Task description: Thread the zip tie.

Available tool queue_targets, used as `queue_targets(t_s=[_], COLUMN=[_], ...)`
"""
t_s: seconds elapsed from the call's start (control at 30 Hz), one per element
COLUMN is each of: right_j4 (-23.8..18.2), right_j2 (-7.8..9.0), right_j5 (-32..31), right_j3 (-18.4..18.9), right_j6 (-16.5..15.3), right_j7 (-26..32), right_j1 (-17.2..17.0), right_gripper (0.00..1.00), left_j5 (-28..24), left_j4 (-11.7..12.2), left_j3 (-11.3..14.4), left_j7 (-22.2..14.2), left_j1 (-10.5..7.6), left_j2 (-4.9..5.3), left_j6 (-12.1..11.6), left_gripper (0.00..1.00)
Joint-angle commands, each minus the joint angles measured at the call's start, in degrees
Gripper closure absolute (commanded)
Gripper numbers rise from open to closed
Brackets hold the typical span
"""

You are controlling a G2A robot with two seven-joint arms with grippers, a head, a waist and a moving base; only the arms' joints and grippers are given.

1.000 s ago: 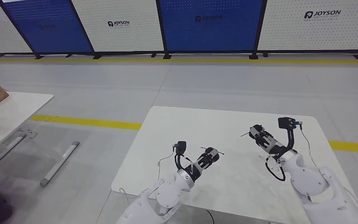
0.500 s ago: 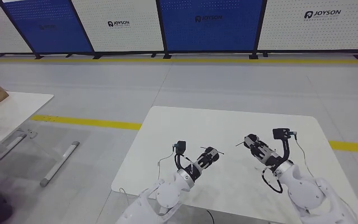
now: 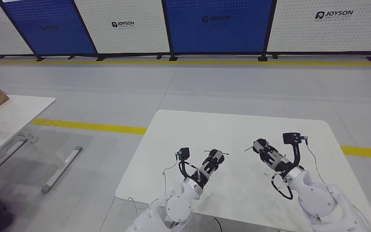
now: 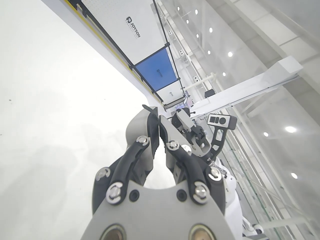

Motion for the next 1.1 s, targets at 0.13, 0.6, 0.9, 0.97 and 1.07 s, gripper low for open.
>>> queue_targets(t_s=[0.13,0.6,0.9,0.97,1.07], right_j4=[-1.1,-2.0,-2.5,-2.7,-2.9], right_j2=[-0.3,-0.78,-1.33,-1.48,-1.57], right_j5=[1.1,3.0,6.1,6.6,6.5], right_j3=[-1.2,-2.5,-3.1,-3.3,-3.3], right_j6=[-0.5,-1.6,-0.3,0.1,1.1], right_j7=[1.3,2.8,0.8,0.3,0.5], right_j1=[-0.5,-0.3,-1.3,-1.6,-1.7], right_gripper=[1.0,1.0,1.0,1.0,1.0], left_j5=[0.0,0.0,0.0,0.0,0.0], left_j4=[0.0,0.0,0.0,0.0,0.0], left_j3=[0.0,0.0,0.0,0.0,0.0], left_j7=[0.0,0.0,0.0,0.0,0.0], left_j1=[0.0,0.0,0.0,0.0,0.0], left_j2=[0.0,0.0,0.0,0.0,0.0], left_j6=[0.0,0.0,0.0,0.0,0.0], left_gripper=[1.0,1.0,1.0,1.0,1.0])
